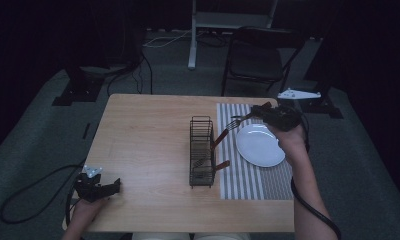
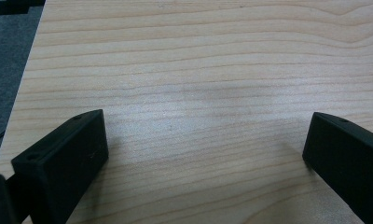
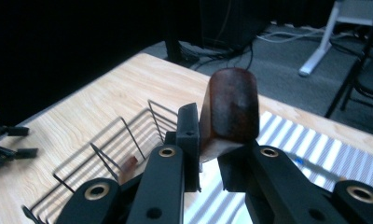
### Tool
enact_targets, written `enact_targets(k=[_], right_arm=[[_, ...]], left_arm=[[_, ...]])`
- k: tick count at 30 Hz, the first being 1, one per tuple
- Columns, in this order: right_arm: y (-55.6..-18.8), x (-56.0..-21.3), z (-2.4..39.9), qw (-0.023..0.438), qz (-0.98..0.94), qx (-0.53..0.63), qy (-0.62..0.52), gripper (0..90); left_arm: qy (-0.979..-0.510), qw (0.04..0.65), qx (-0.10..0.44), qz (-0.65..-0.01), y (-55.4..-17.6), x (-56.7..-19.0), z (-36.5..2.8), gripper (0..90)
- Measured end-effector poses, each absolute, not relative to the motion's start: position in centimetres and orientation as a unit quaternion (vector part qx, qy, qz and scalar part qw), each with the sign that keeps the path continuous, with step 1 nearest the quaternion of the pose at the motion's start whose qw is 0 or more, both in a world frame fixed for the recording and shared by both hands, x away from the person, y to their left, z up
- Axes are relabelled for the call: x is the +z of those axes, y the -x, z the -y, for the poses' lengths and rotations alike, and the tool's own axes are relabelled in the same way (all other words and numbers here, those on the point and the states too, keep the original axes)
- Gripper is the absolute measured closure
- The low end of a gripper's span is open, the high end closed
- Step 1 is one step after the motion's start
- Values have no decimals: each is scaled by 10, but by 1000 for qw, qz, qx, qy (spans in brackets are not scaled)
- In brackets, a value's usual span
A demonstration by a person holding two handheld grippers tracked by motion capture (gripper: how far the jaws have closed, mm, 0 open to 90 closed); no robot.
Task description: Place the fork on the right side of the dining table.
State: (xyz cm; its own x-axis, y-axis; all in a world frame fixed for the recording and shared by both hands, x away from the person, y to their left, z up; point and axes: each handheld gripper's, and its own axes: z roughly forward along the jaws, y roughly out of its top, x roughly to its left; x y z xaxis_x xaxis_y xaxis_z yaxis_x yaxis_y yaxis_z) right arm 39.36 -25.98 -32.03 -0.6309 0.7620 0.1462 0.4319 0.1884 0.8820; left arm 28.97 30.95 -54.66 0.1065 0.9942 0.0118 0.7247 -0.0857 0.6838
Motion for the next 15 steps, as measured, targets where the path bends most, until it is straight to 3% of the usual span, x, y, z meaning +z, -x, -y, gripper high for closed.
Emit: enact_targets(k=[15], right_arm=[[-365,-367,280,153,-742,493,-427,806]], left_arm=[[-693,270,250,-620,-290,-547,-310,4]])
